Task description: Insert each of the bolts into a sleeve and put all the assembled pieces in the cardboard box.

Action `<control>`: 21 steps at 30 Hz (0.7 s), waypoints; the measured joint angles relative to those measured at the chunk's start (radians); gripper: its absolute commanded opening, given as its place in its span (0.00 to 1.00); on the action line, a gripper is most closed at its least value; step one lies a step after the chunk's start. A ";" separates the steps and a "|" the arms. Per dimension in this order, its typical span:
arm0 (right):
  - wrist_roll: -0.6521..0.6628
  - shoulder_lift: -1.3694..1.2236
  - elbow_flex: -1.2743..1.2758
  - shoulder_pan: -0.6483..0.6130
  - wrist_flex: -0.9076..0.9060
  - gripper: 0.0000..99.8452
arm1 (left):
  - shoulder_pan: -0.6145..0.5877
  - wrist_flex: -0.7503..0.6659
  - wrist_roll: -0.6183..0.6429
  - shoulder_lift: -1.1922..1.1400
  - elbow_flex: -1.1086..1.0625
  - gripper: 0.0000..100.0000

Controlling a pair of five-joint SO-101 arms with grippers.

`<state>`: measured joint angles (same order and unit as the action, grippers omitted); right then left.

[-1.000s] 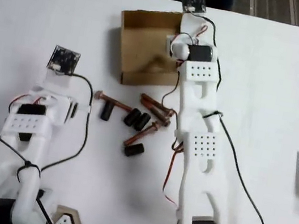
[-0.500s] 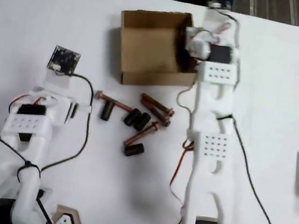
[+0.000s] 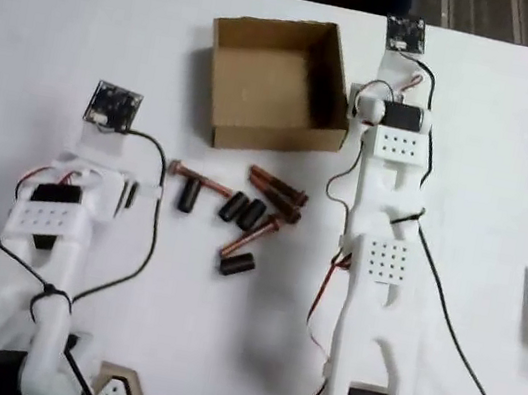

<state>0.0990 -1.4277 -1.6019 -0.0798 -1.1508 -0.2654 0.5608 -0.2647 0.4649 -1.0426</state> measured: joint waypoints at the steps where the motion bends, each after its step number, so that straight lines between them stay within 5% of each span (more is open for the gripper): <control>1: 0.000 0.000 -0.005 -0.009 -0.012 0.02 | 0.000 0.000 0.000 0.000 0.000 0.19; 15: 0.002 0.051 -0.028 -0.008 -0.106 0.02 | -0.002 0.000 0.000 0.000 0.000 0.19; 21: 0.002 0.256 -0.028 0.025 -0.394 0.03 | 0.000 0.000 0.000 0.000 0.000 0.19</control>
<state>0.1005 -1.1715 -1.6295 -0.0552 -1.5451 -0.2654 0.5608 -0.2647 0.4649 -1.0426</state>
